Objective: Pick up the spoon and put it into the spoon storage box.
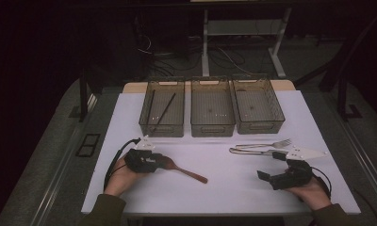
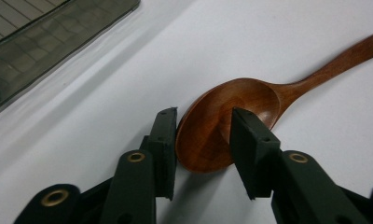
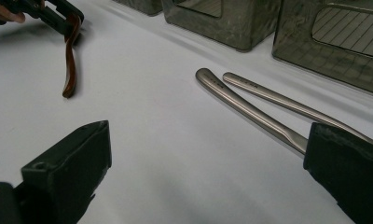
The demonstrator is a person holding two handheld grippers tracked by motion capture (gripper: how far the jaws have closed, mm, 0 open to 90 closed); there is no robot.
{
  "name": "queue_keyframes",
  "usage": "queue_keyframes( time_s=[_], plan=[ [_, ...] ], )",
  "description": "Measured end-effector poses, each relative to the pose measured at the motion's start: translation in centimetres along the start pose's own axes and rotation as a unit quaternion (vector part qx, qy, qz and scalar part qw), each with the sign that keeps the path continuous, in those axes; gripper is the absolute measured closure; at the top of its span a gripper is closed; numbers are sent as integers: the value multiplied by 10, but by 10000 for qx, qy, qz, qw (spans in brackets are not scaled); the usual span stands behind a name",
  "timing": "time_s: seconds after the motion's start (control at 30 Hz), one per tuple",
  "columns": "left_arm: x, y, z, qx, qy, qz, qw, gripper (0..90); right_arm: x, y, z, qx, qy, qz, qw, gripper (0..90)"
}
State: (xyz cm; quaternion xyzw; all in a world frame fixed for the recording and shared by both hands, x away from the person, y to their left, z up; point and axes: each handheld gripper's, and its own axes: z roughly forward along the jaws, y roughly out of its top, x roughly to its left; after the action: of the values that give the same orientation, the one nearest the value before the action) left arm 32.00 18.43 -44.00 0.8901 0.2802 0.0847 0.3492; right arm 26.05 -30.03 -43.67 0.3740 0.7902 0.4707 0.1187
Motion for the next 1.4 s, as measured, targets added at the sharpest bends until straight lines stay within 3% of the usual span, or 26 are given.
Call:
queue_keyframes(
  time_s=[0.4,0.73,1.13,1.4],
  plan=[
    [1,-2,-6,-84,-122,-33,9999,735,0,0,0,3,1,1,10000,4],
    [0,-1,-6,-138,-377,-83,9992,829,0,0,0,12,7,-11,10000,4],
    [-1,1,-5,-270,-445,-236,9984,834,1,0,0,14,16,-29,10000,4],
    [-1,3,-10,-614,-457,-467,9960,835,1,0,1,11,22,-56,10000,4]
  ],
)
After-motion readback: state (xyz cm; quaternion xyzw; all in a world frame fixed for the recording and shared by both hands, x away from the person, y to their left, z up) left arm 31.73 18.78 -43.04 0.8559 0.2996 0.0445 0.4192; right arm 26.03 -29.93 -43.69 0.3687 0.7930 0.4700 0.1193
